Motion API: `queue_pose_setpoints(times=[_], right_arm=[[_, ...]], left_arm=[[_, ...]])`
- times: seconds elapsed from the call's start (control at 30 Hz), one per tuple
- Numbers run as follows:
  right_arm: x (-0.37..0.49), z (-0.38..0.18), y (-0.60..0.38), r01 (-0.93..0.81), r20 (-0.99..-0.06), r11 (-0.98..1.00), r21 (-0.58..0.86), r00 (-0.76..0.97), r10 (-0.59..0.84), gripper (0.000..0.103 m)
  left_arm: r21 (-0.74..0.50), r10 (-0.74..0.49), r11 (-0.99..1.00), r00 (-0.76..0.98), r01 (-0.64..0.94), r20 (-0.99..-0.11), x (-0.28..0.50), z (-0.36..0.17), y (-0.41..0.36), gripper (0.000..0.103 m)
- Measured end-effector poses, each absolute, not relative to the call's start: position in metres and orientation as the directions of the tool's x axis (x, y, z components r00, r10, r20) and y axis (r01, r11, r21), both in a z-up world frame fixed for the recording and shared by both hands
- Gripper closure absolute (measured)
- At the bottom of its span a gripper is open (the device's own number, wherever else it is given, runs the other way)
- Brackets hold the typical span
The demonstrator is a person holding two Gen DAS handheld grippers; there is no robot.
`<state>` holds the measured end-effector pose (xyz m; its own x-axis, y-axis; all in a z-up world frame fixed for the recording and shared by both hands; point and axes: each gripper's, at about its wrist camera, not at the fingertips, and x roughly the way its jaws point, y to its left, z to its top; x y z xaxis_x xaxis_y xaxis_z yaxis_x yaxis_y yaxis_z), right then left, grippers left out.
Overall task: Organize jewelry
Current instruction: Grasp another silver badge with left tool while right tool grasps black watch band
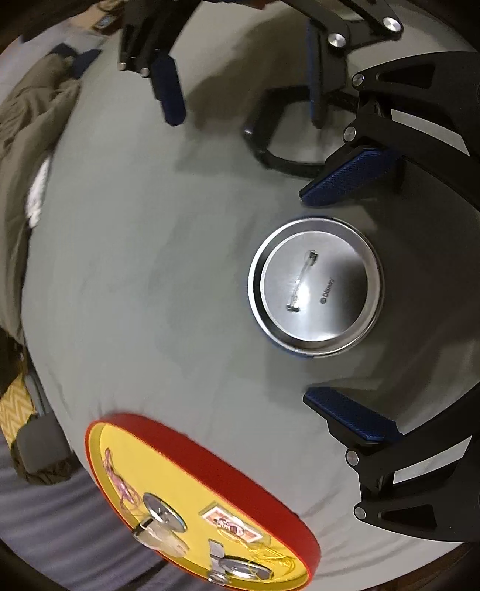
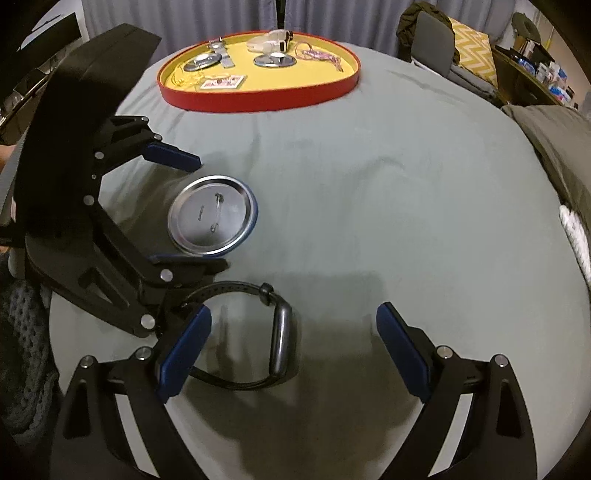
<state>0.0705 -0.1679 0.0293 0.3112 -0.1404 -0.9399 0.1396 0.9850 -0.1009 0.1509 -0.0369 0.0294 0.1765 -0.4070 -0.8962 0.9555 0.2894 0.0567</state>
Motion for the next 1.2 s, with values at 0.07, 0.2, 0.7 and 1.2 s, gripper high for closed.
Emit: queue_pose_setpoints(times=[0.07, 0.2, 0.7, 1.2], right_arm=[[0.071, 0.024, -0.167, 0.137, -0.945, 0.985, -0.107, 0.294, -0.144, 0.016], [0.069, 0.012, -0.167, 0.147, -0.955, 0.984, -0.096, 0.265, -0.132, 0.016], [0.054, 0.003, -0.170, 0.178, -0.948, 0.982, -0.066, 0.295, -0.117, 0.027], [0.052, 0.018, -0.172, 0.198, -0.934, 0.978, -0.063, 0.333, -0.128, 0.086]], left_arm=[[0.051, -0.418, 0.288, 0.173, 0.956, -0.892, 0.152, 0.028, -0.035, 0.006], [0.041, -0.430, 0.285, 0.166, 0.958, -0.887, 0.154, 0.025, -0.033, 0.006], [0.062, -0.417, 0.278, 0.179, 0.959, -0.891, 0.150, 0.021, -0.034, 0.005], [0.048, -0.438, 0.261, 0.162, 0.964, -0.884, 0.152, 0.033, -0.036, 0.031]])
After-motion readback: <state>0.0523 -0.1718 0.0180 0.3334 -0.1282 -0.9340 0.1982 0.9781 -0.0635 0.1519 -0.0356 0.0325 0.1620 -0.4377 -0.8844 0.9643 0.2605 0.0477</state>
